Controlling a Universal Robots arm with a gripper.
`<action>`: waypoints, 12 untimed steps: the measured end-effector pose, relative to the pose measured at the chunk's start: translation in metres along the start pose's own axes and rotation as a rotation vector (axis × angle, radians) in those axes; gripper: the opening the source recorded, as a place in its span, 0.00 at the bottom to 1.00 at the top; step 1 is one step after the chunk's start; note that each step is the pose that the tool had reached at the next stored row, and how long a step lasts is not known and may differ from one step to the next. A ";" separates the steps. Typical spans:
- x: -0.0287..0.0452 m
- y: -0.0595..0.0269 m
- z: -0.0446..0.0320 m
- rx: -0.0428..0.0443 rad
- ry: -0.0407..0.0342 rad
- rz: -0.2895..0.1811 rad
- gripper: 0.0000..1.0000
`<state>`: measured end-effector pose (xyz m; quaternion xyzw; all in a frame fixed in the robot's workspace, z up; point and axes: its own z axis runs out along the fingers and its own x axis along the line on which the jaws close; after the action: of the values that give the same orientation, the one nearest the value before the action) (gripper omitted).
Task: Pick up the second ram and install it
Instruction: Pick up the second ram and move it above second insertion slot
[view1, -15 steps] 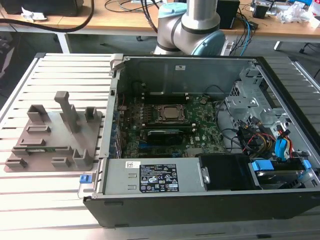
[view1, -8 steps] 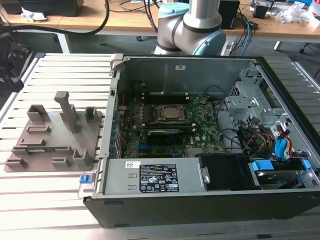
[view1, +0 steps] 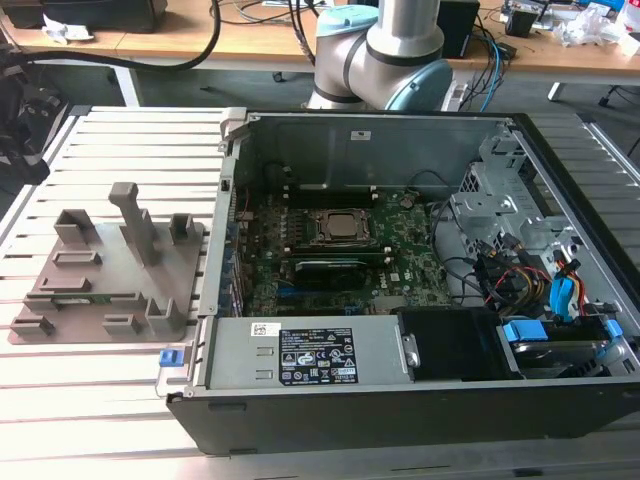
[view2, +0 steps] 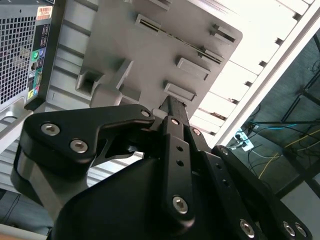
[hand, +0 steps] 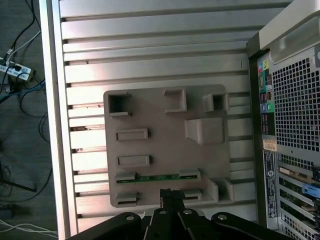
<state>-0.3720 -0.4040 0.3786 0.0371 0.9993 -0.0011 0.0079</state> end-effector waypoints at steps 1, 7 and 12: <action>-0.0001 0.0000 0.0000 0.0000 0.0000 0.000 0.11; -0.0002 0.0000 0.0000 -0.0011 -0.0001 -0.074 0.11; -0.0002 0.0000 0.0000 -0.0047 -0.0005 -0.301 0.11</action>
<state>-0.3719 -0.4040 0.3786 -0.1134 0.9935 0.0001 0.0080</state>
